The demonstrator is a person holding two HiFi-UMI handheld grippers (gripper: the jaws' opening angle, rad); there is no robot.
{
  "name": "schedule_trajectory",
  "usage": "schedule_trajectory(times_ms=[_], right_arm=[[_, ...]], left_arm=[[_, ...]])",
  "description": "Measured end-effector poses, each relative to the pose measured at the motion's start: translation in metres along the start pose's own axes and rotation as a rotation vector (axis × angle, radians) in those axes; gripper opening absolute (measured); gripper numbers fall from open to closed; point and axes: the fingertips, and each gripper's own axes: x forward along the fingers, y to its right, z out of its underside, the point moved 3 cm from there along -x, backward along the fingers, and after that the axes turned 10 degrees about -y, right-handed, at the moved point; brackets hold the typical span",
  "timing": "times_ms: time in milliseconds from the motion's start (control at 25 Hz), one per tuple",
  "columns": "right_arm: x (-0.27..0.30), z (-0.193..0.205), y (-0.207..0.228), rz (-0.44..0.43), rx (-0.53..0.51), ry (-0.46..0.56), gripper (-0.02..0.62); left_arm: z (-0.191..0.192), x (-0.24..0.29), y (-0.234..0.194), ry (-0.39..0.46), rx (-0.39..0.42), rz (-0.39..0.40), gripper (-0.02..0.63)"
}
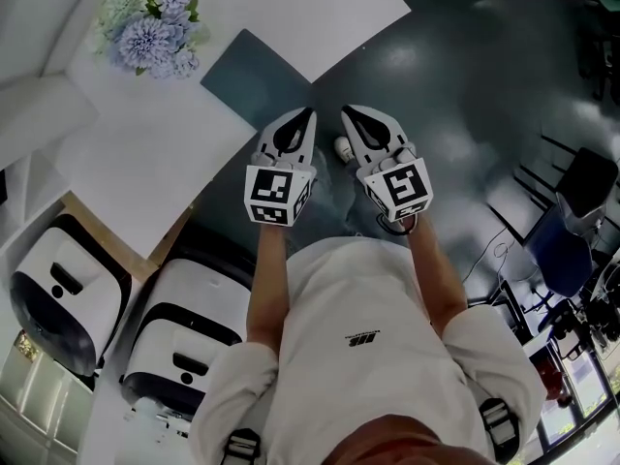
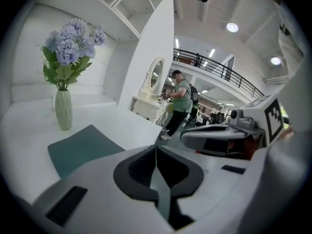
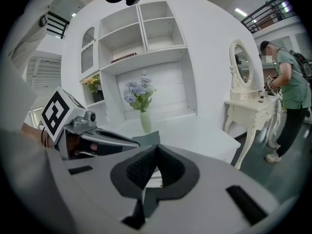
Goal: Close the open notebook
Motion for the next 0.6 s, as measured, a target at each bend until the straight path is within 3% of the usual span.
schedule_trajectory(times_ms=[600], right_arm=[[0.0,-0.001,-0.009,-0.017,-0.02,-0.013,-0.005]], left_arm=[[0.005,-0.012,-0.001,0.011,-0.015,-0.009,0.0]])
